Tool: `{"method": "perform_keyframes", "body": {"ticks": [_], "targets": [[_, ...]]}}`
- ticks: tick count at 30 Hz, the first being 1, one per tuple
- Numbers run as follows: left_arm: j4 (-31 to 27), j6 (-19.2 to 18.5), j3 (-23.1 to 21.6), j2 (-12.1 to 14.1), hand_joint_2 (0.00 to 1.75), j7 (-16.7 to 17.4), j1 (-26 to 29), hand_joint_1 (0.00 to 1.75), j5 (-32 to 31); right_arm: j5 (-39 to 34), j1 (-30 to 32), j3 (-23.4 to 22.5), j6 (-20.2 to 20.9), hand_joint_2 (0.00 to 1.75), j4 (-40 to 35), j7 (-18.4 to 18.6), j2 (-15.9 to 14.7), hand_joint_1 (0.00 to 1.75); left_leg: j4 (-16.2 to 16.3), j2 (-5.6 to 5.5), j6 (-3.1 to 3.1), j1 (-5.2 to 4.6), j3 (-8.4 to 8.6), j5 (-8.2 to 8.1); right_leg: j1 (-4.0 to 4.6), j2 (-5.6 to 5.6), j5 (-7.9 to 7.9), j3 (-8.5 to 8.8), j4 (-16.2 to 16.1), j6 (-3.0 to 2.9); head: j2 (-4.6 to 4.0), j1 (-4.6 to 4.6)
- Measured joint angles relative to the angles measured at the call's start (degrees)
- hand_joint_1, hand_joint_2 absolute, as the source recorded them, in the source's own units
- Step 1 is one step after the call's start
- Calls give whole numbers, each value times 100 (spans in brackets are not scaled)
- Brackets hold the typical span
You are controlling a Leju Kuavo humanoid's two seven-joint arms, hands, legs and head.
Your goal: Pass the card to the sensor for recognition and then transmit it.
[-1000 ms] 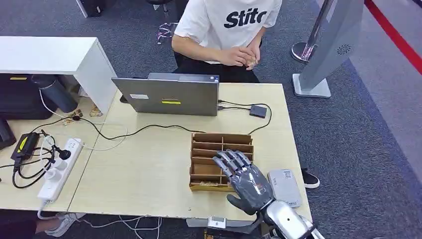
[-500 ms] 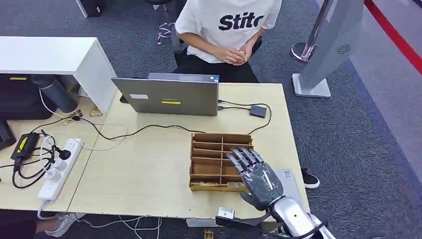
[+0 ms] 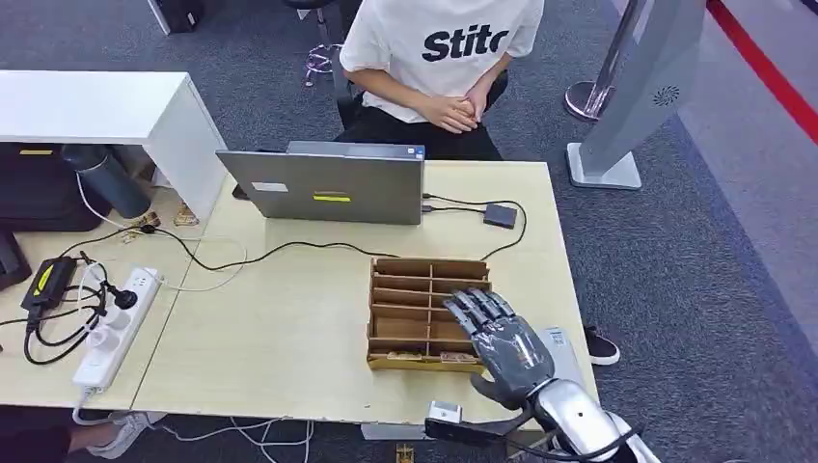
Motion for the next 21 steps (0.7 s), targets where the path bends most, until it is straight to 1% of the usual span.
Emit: {"method": "perform_keyframes", "body": {"ticks": [4,8,17,21], "targets": [[0,17,2,9,175,0,0,0,4,-537,-6,31,196,175,0,-238,-111,0,0,0,0,0,0,0,0,0,0,1,0,0,0,0],[0,35,2,24,175,0,-1,0,17,-785,-41,94,284,175,4,-312,-227,0,0,0,0,0,0,0,0,0,0,1,0,0,0,0],[0,48,4,26,175,-2,-3,0,24,-900,-137,304,332,175,131,-365,-328,0,0,0,0,0,0,0,0,0,0,1,0,0,0,0],[0,48,18,26,175,-2,-6,0,24,-684,-207,404,330,175,252,-214,-328,0,0,0,0,0,0,0,0,0,0,1,0,0,0,0]]}}
